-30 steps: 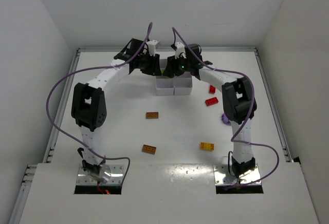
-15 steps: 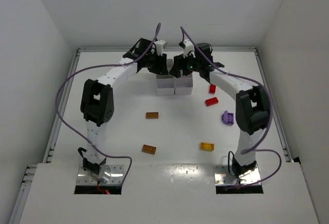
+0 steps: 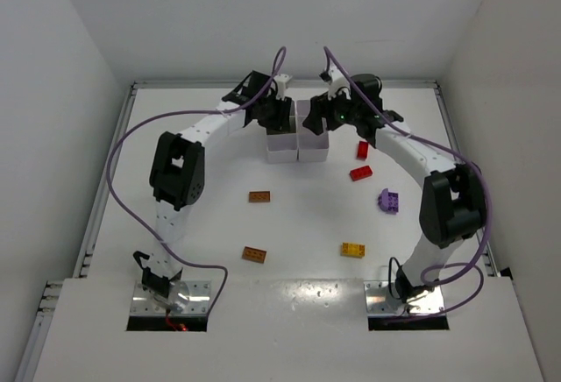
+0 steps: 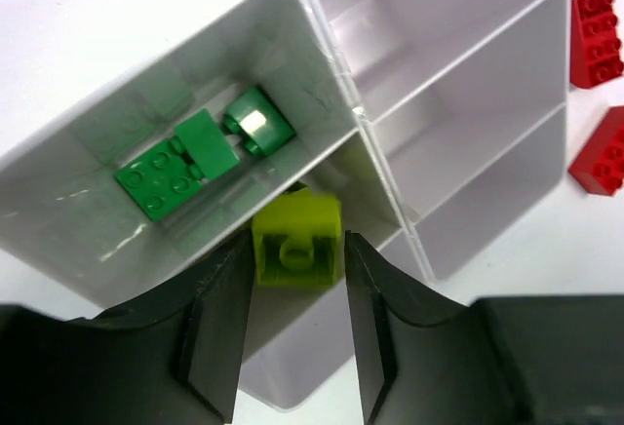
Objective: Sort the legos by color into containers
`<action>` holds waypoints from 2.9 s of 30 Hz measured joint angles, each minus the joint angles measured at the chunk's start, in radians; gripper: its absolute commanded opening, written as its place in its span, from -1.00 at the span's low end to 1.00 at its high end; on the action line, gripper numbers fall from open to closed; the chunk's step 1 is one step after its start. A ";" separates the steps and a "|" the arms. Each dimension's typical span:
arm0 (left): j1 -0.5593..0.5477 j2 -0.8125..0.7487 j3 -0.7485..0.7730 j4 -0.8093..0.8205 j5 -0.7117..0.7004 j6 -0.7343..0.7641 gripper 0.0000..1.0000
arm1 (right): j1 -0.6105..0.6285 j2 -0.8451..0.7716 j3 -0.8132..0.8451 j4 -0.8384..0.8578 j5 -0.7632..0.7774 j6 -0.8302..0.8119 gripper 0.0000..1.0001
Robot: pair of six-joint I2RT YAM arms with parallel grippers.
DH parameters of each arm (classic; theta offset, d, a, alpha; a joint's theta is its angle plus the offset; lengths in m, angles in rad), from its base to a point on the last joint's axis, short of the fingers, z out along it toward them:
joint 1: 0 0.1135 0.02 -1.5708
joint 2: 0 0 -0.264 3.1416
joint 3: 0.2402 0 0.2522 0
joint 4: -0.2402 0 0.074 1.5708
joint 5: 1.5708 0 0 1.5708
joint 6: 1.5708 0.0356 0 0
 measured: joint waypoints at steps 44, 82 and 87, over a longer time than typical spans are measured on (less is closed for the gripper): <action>0.476 -0.811 -0.538 -0.427 0.332 0.629 1.00 | 0.441 0.526 0.354 -0.552 -0.077 -0.758 0.30; 0.167 -0.858 -0.863 -0.425 0.483 1.241 1.00 | 0.212 0.418 0.518 -0.554 -0.038 -0.570 -0.80; 0.098 -0.773 -0.863 -0.408 0.472 1.197 1.00 | 0.215 0.451 0.504 -0.576 -0.014 -0.594 -0.80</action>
